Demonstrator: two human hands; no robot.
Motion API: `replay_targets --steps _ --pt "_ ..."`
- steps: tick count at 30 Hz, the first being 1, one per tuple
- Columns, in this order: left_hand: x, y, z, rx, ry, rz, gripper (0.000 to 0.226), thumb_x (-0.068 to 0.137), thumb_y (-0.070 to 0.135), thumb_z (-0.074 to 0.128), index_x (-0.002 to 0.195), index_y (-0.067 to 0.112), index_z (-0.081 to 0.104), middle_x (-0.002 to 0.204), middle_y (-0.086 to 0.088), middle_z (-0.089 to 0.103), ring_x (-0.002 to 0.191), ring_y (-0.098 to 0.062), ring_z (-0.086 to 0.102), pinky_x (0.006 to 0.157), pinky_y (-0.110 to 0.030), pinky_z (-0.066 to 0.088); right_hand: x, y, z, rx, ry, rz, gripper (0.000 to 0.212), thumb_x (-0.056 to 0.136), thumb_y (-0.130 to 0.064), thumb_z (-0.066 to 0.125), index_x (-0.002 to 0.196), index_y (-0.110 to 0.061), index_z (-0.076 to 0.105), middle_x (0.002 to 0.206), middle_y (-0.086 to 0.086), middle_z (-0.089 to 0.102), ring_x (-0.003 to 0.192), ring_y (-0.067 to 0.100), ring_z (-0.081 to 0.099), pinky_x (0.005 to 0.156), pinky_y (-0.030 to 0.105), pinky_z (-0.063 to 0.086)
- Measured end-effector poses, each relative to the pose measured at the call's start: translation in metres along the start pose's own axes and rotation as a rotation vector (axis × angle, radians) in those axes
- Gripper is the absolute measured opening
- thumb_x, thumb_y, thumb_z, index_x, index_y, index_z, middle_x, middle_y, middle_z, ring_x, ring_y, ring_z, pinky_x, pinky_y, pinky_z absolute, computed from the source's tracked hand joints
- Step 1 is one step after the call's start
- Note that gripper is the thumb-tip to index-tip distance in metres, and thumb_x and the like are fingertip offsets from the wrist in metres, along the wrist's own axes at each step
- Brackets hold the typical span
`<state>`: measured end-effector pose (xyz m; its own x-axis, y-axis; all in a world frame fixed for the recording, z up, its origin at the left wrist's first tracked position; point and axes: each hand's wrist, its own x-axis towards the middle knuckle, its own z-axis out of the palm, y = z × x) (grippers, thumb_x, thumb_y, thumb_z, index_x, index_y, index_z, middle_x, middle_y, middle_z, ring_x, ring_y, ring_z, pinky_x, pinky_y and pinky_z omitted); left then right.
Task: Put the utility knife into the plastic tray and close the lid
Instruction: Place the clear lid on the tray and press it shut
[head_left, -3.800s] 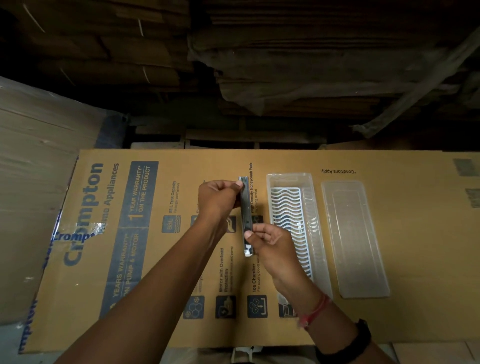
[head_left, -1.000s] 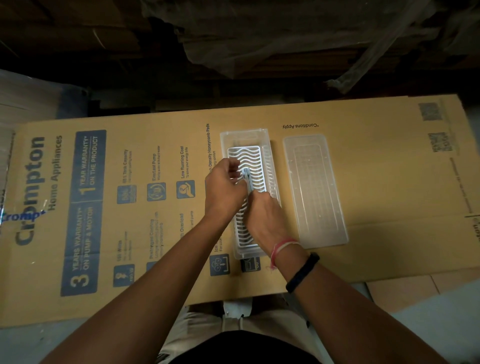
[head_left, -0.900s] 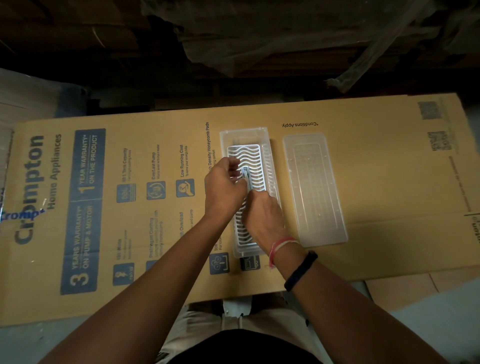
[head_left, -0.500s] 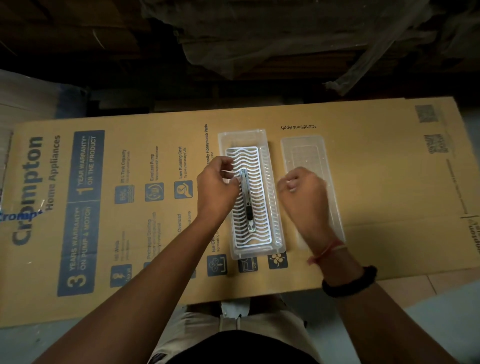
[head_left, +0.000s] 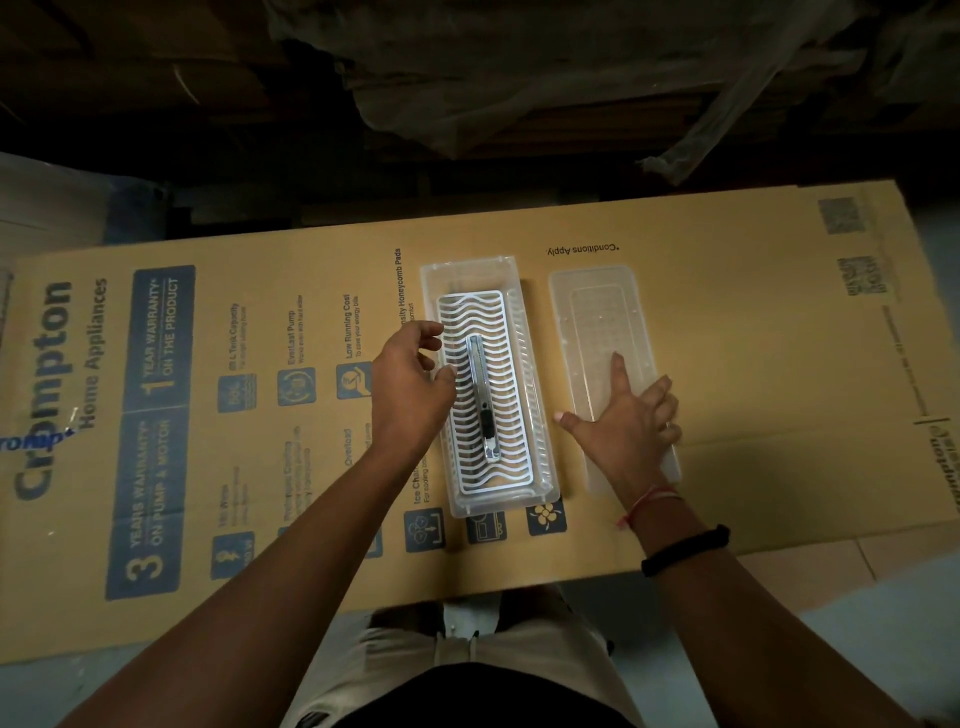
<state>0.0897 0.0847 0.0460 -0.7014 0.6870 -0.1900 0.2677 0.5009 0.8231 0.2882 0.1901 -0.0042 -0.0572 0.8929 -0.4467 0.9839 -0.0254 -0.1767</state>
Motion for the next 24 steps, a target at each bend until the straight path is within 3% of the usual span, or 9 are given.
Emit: replay_targets --steps 6,10,13,17,20,24 --pt "0.000 -0.002 -0.001 -0.006 0.019 -0.004 0.041 0.082 0.004 0.069 0.121 0.012 0.062 0.107 -0.002 0.065 0.085 -0.019 0.059 0.067 -0.016 0.045 0.001 -0.003 -0.015 0.145 0.092 0.028 0.110 0.061 -0.055 0.075 0.148 -0.040 0.009 0.137 0.024 0.034 0.123 0.044 0.033 0.100 0.057 0.032" --pt "0.001 -0.007 -0.003 0.028 0.055 -0.044 0.039 0.083 0.008 0.069 0.122 0.012 0.063 0.110 -0.004 0.064 0.080 -0.010 0.058 0.068 -0.014 0.045 -0.008 -0.018 -0.039 0.339 0.185 0.039 0.110 0.059 -0.057 0.075 0.146 -0.046 0.008 0.132 0.020 0.035 0.119 0.041 0.033 0.098 0.053 0.034" --pt "0.001 -0.007 -0.004 0.002 0.067 -0.116 0.037 0.085 0.009 0.067 0.122 0.009 0.064 0.104 -0.005 0.067 0.076 -0.005 0.057 0.075 -0.029 0.054 -0.029 -0.035 -0.048 0.367 0.206 -0.050 0.110 0.058 -0.063 0.074 0.146 -0.047 0.010 0.129 0.017 0.035 0.116 0.037 0.034 0.098 0.051 0.036" --pt "-0.001 -0.004 -0.003 -0.051 0.045 -0.203 0.036 0.090 0.002 0.054 0.124 0.003 0.065 0.106 -0.008 0.070 0.083 -0.011 0.062 0.077 -0.023 0.048 -0.062 -0.060 -0.039 0.331 0.146 -0.149 0.111 0.056 -0.071 0.071 0.147 -0.047 0.011 0.126 0.012 0.036 0.115 0.032 0.034 0.098 0.047 0.036" --pt "-0.001 -0.004 -0.003 -0.167 0.036 -0.287 0.038 0.085 0.015 0.050 0.115 0.006 0.071 0.109 -0.012 0.074 0.097 -0.023 0.069 0.093 -0.040 0.056 -0.080 -0.073 -0.024 0.261 0.105 -0.196 0.109 0.058 -0.072 0.067 0.147 -0.046 0.010 0.126 0.012 0.035 0.116 0.030 0.032 0.095 0.042 0.032" --pt "0.001 -0.007 -0.004 -0.247 0.031 -0.377 0.030 0.084 0.018 0.047 0.099 0.017 0.072 0.101 -0.012 0.074 0.091 -0.029 0.069 0.090 -0.054 0.057 -0.092 -0.086 -0.005 0.172 0.095 -0.225 0.106 0.060 -0.073 0.064 0.147 -0.045 0.009 0.126 0.013 0.033 0.111 0.029 0.029 0.088 0.041 0.029"
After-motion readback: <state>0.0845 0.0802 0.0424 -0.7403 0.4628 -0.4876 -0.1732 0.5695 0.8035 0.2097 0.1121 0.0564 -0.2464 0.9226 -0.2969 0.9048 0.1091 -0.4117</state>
